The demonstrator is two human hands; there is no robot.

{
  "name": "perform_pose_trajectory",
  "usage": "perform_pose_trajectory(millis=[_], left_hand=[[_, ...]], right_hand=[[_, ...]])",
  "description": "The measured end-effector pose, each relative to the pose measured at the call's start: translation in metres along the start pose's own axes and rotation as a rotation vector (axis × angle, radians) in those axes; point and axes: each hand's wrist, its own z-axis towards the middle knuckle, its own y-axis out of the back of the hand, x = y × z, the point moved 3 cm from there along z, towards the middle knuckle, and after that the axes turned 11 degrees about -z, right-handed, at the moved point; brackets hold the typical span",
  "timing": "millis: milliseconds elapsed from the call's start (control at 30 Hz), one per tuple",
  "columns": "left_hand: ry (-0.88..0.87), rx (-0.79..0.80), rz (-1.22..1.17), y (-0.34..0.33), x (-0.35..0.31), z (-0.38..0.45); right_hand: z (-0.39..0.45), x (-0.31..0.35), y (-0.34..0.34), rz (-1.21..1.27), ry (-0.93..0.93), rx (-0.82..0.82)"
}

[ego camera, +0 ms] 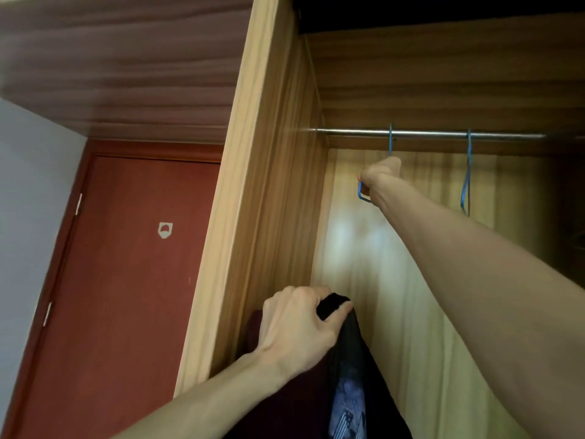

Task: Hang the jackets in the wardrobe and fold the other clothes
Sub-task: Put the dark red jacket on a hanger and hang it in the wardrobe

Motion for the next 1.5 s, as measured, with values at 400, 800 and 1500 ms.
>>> perform_pose_trajectory(millis=[400, 800, 1500], left_hand=[[-0.001, 0.002, 0.001, 0.002, 0.004, -0.018], [0.014, 0.030, -0.030, 0.002, -0.016, -0.056], [0.136, 0.108, -0.021, 0.054, -0.032, -0.158]], right_hand=[[-0.080, -0.059, 0.025, 0.130, 0.195, -0.250], [-0.191, -0.170, 0.071, 0.071, 0.069, -0.172], [-0.360, -0.200, 0.168, -0.011, 0.258, 0.144]])
